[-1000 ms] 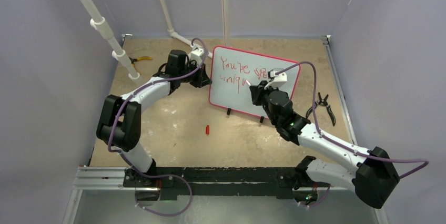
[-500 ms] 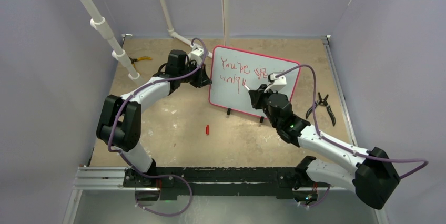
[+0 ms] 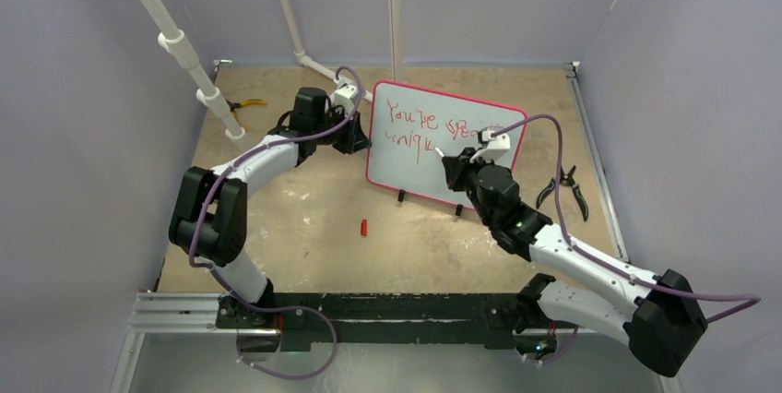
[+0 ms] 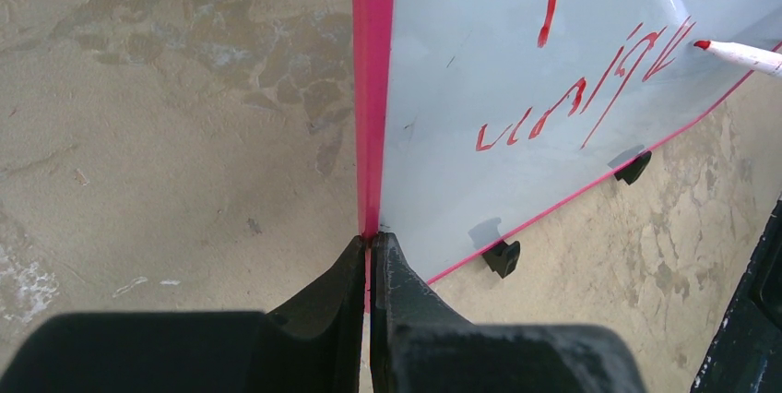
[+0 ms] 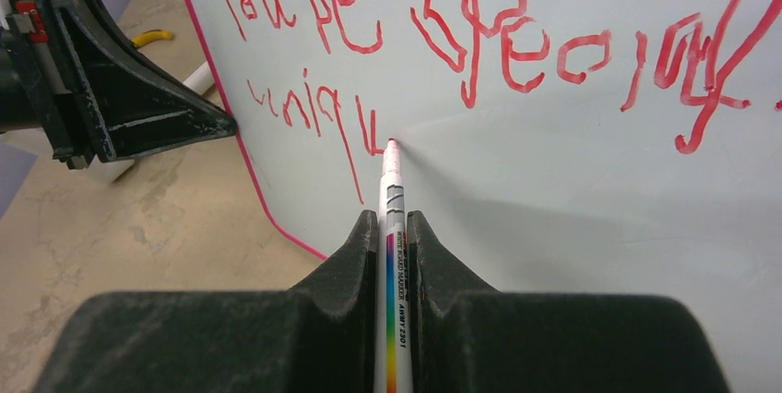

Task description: Write a sentence on the whiteboard

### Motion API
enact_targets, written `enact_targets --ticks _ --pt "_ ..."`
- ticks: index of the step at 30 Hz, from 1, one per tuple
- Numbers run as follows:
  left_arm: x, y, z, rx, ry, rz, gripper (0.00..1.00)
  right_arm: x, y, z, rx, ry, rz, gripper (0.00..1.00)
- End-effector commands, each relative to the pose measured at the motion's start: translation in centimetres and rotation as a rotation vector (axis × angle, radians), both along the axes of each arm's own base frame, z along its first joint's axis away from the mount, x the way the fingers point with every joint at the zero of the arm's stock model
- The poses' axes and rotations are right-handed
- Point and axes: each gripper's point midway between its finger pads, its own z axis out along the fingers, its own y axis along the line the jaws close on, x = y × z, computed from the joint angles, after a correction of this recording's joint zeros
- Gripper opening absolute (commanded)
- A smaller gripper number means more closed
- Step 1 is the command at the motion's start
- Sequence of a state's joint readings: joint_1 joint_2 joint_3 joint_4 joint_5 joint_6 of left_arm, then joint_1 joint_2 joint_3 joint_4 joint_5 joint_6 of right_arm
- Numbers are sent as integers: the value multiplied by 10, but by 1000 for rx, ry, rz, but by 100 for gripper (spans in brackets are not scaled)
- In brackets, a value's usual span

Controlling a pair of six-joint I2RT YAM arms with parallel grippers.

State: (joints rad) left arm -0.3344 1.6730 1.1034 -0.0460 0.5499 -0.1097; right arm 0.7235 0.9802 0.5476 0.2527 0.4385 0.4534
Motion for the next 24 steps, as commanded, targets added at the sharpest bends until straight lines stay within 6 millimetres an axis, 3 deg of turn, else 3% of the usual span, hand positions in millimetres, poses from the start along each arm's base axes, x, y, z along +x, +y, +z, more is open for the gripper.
enact_targets --ticks 1,8,17,24 --pt "0 -7 24 -28 -62 -34 0 6 -6 7 0 -35 -43 0" --pt "0 -7 24 -27 -63 -33 0 11 -14 3 -23 -19 -97 0" --pt "0 -7 24 -28 -63 -33 0 3 -26 -2 -18 10 -133 0" --pt "0 -7 24 -29 -61 -35 0 8 -24 15 -12 -37 -133 0"
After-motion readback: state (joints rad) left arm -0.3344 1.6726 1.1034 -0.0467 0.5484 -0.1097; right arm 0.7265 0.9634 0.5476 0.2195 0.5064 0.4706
